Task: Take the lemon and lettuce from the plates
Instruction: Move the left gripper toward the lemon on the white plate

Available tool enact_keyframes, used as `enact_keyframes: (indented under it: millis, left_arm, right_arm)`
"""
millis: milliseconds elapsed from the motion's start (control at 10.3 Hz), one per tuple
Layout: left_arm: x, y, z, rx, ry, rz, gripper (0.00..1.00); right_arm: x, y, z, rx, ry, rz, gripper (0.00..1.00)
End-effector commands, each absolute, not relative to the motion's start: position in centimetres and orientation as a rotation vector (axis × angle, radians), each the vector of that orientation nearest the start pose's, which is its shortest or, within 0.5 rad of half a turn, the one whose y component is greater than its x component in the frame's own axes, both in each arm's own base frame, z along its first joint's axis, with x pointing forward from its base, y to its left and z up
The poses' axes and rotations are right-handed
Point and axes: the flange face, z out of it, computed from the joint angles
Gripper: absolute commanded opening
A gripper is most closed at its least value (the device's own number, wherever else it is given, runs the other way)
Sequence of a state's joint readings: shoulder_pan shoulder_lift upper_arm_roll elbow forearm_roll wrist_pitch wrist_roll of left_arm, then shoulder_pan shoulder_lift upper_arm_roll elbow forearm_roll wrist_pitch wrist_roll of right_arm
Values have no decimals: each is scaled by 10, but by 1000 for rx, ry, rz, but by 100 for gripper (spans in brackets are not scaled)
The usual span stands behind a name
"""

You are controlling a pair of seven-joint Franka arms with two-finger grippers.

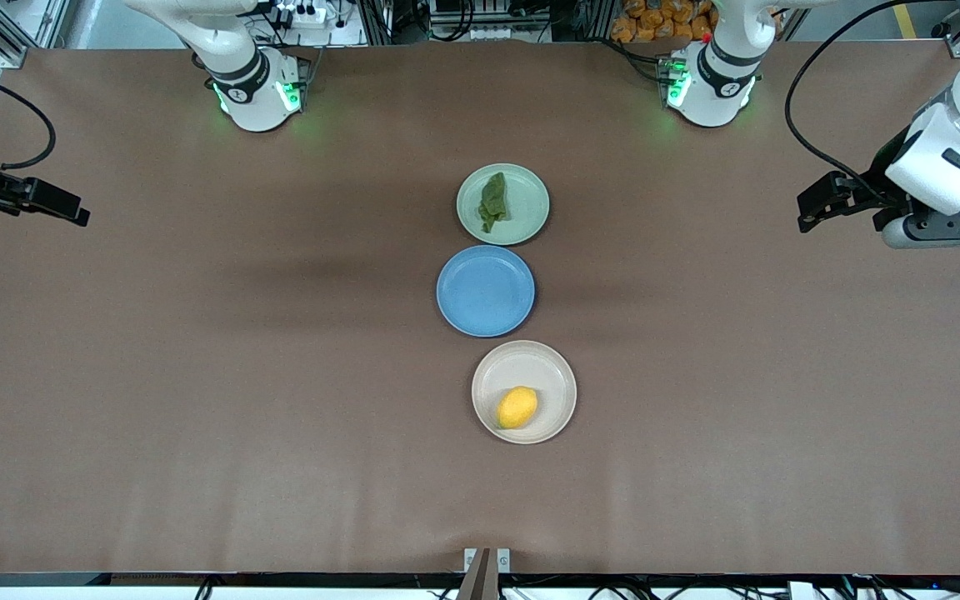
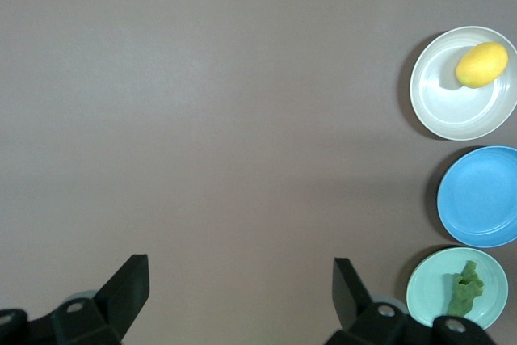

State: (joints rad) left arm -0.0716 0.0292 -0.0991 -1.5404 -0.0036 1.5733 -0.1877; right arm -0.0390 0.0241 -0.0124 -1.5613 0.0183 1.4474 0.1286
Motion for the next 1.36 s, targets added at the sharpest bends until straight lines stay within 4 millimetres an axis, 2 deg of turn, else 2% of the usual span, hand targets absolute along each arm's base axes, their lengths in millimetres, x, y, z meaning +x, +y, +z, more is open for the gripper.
enact_keyframes:
  millis: [0,292,682,877,1267]
  left_arm:
    - [556,-94,636,-3148,14,-62,100]
    - [559,-100,639,-3148,86,-74,100]
    - [574,-110,608,-3156,96,10,100]
    - [583,-133,580,-3153,146,74,100]
    - [604,-194,519,-3160,150,96,100]
  right_arm:
    - [548,-26,606,-3102,281,233,100]
    - [548,-27,606,-3102,284,233,100]
    - [548,-26,606,-3100,281,236,100]
    - [547,-26,606,-3101,281,245,100]
    - [545,-25,603,-3095,278,276,100]
